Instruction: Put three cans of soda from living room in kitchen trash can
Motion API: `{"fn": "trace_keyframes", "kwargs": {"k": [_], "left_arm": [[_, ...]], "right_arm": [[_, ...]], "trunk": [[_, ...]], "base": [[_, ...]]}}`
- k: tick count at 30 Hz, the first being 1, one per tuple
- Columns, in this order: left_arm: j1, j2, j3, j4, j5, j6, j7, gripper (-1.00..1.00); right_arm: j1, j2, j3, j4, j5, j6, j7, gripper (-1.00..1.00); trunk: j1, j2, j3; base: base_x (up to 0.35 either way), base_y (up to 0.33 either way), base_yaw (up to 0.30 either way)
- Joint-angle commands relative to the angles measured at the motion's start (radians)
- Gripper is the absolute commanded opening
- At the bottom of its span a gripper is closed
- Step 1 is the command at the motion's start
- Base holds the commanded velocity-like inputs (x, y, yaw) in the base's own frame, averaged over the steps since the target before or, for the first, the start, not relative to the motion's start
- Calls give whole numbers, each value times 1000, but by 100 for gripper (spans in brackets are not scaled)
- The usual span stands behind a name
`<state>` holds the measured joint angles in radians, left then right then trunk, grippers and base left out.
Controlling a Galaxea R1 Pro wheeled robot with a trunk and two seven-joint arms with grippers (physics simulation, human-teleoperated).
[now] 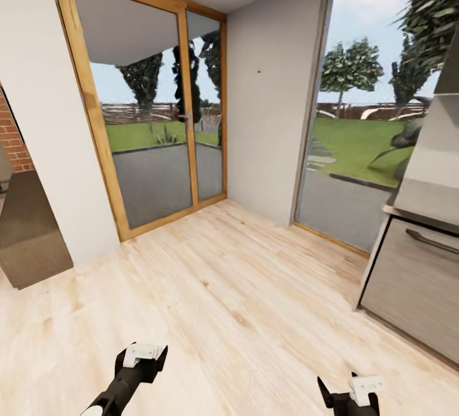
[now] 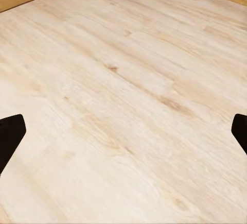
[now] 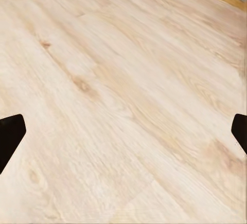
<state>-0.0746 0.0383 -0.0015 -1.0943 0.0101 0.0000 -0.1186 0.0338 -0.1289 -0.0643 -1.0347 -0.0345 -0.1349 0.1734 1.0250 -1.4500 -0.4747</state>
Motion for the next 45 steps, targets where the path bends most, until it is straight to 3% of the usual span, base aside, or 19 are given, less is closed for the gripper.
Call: {"fn": "trace_keyframes", "kwargs": {"k": [1,8,22,45], "left_arm": [[0,0,0,0,0,0,0,100],[0,0,0,1,-1,0,-1,100],[1,0,0,1,-1,0,-1,100],[-1,0,0,2,-4,0,0,100]], "right_arm": [[0,2,1,1,8,0,-10,100],[0,35,1,2,23,-2,-75,100],[0,38,1,3,24,-2,-83,100],[0,39,3,4,22,-2,-84,100]], "trunk": [[0,0,0],[0,0,0],[0,0,8],[0,0,25]], "base": [[318,0,117],[312,0,217],[179,138,245],[8,272,215]]}}
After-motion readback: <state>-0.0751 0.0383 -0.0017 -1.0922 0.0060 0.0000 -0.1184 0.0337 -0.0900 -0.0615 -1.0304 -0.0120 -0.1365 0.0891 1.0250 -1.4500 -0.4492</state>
